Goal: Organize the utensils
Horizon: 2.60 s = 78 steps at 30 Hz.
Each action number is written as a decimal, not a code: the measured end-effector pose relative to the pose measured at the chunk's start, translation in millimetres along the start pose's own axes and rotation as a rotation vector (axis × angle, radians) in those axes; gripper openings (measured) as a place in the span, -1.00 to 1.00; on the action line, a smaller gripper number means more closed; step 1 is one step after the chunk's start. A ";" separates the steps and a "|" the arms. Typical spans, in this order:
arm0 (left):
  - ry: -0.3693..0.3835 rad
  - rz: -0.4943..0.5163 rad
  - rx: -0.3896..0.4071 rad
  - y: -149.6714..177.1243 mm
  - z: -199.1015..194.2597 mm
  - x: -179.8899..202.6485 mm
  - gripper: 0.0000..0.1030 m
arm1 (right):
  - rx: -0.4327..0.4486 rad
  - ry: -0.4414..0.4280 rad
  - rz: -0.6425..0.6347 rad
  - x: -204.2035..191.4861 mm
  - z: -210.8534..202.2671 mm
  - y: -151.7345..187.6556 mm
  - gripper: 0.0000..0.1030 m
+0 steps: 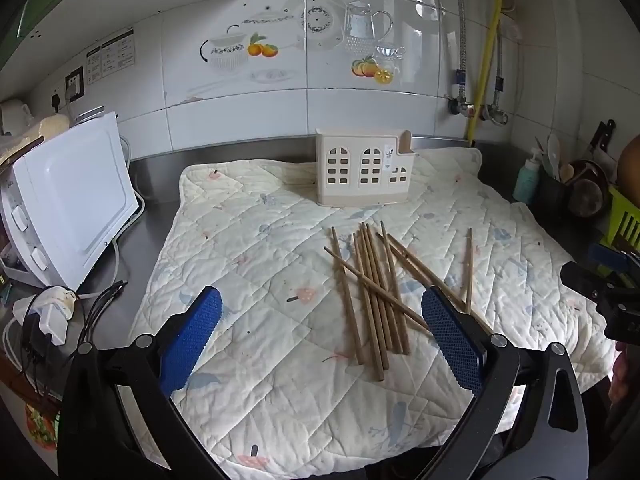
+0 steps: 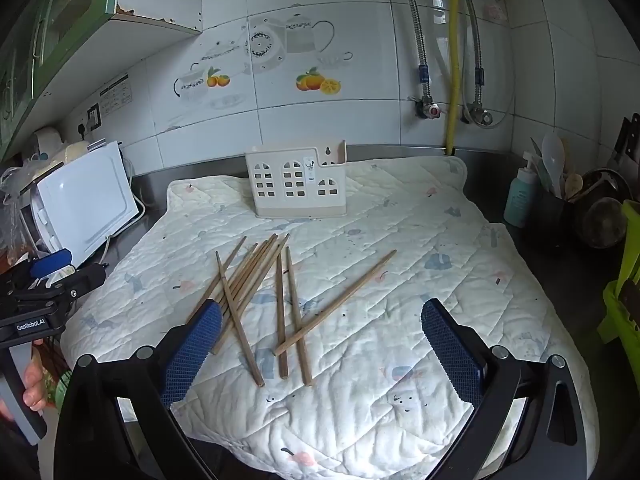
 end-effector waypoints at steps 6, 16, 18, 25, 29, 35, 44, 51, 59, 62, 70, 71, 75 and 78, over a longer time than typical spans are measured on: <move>-0.002 0.000 -0.004 1.8 1.1 1.4 0.91 | -0.004 -0.008 -0.009 -2.4 1.3 2.2 0.88; 0.000 -0.009 -0.007 2.4 2.1 -0.4 0.91 | -0.003 -0.016 -0.007 -3.1 2.2 2.0 0.88; 0.001 -0.007 -0.007 2.9 2.4 -0.1 0.91 | -0.002 -0.018 -0.009 -4.3 2.3 1.6 0.88; -0.003 -0.013 -0.012 2.8 3.4 -0.7 0.91 | -0.003 -0.024 -0.009 -5.5 3.0 2.4 0.88; -0.001 -0.012 -0.015 2.3 4.3 -1.3 0.91 | -0.005 -0.026 -0.005 -6.2 3.3 2.7 0.88; -0.003 -0.013 -0.016 2.7 4.1 -1.6 0.91 | -0.004 -0.027 -0.004 -6.5 3.4 3.8 0.88; -0.012 -0.020 -0.022 3.8 6.2 -4.9 0.91 | -0.004 -0.032 -0.002 -7.3 4.1 6.4 0.88; -0.011 -0.020 -0.024 4.4 6.8 -4.9 0.91 | -0.008 -0.041 0.001 -8.3 5.2 8.4 0.88; -0.012 -0.016 -0.035 4.4 10.9 -4.4 0.91 | -0.014 -0.046 -0.001 -8.8 8.6 10.3 0.88; -0.013 -0.017 -0.038 4.9 11.7 -4.3 0.91 | -0.015 -0.046 0.001 -9.1 9.9 10.5 0.88; -0.014 -0.018 -0.047 6.9 17.5 -4.5 0.91 | -0.030 -0.058 -0.009 -12.7 16.2 12.8 0.88; -0.014 -0.019 -0.048 7.2 18.4 -4.9 0.91 | -0.033 -0.061 -0.012 -13.1 17.4 13.8 0.88; -0.017 -0.020 -0.056 8.8 22.1 -6.0 0.91 | -0.041 -0.074 -0.015 -13.7 21.2 18.1 0.88; -0.018 -0.019 -0.063 10.0 25.2 -6.1 0.91 | -0.044 -0.077 -0.024 -14.1 22.8 20.2 0.88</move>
Point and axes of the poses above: each gripper's, at about its wrist camera, not at the fingertips, and z roughly the way its jaws point, x to its right, y to its underside, the point moved 5 cm from there along z, roughly the way its jaws point, and after that the axes turned 11 degrees about x, right-handed, at the moved point
